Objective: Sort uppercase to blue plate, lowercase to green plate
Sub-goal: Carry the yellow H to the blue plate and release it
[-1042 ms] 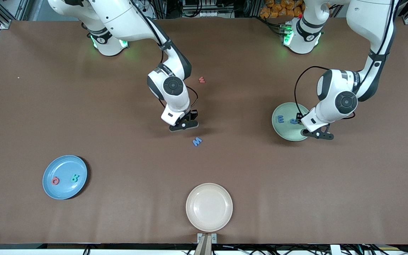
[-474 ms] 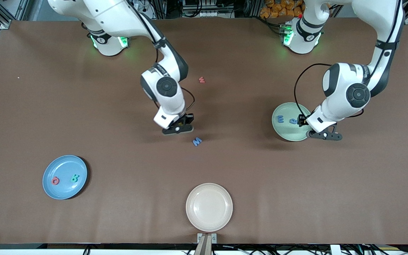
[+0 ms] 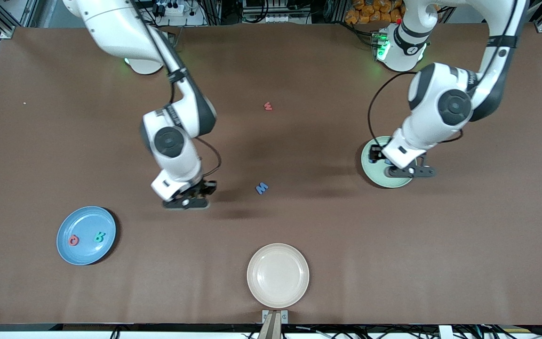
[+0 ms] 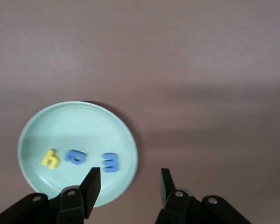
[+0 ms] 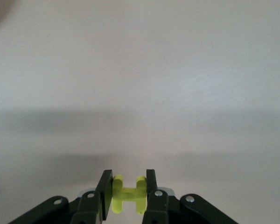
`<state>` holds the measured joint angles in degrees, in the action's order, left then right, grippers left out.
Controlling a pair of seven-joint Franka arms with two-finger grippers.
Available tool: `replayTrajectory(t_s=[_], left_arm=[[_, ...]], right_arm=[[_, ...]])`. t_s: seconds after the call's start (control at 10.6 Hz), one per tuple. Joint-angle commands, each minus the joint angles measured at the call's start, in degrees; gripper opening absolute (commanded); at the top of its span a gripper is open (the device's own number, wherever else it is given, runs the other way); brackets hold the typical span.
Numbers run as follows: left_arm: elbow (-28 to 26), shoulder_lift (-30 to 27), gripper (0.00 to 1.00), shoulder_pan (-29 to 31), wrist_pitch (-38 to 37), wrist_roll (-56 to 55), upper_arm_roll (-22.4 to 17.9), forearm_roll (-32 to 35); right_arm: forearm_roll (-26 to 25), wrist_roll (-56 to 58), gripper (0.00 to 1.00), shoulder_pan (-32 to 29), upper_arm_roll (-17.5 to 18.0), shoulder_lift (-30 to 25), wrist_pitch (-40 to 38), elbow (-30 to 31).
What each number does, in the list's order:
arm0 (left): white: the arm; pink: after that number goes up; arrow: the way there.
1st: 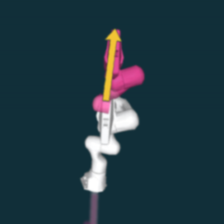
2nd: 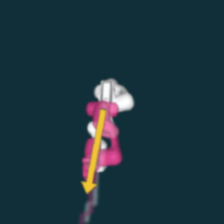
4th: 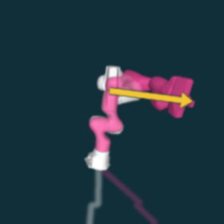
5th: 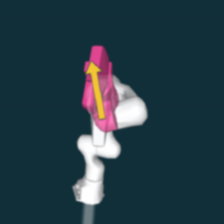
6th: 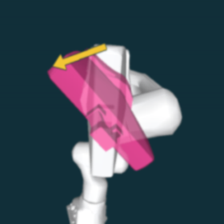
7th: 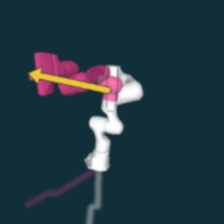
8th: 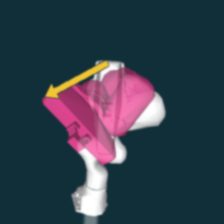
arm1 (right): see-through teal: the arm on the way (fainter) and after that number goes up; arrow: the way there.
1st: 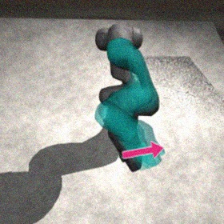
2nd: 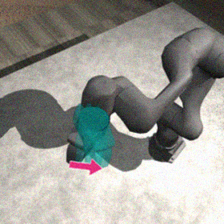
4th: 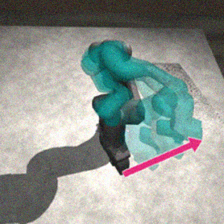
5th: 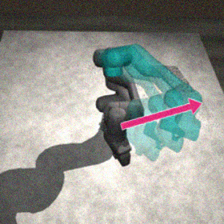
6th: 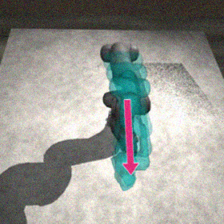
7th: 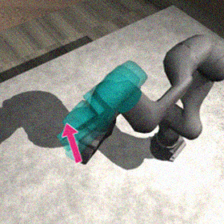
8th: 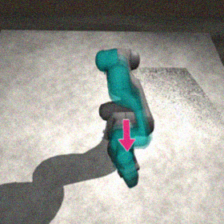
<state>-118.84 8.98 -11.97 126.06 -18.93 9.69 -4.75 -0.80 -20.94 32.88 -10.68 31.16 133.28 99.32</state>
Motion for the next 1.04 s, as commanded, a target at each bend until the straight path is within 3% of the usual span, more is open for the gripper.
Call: replayTrajectory(t_s=[0.0, 0.47, 0.95], left_arm=[[1.6, -0.4, 0.6, 0.2, -1.0, -4.8, 3.2, -1.4], [2.6, 0.9, 0.6, -2.4, -0.9, -16.8, 10.1, -1.1], [2.0, 1.7, 0.6, -3.1, 0.4, -27.6, 17.9, -1.5]], right_arm=[[-4.5, 10.2, 0.0, -5.4, -0.4, 0.1, -0.9, -1.1], [-15.4, 31.8, 0.0, -18.6, -0.3, 0.8, 0.3, -2.2], [-16.4, 43.9, 0.01, -25.6, -0.3, 1.4, 4.4, -2.6]])
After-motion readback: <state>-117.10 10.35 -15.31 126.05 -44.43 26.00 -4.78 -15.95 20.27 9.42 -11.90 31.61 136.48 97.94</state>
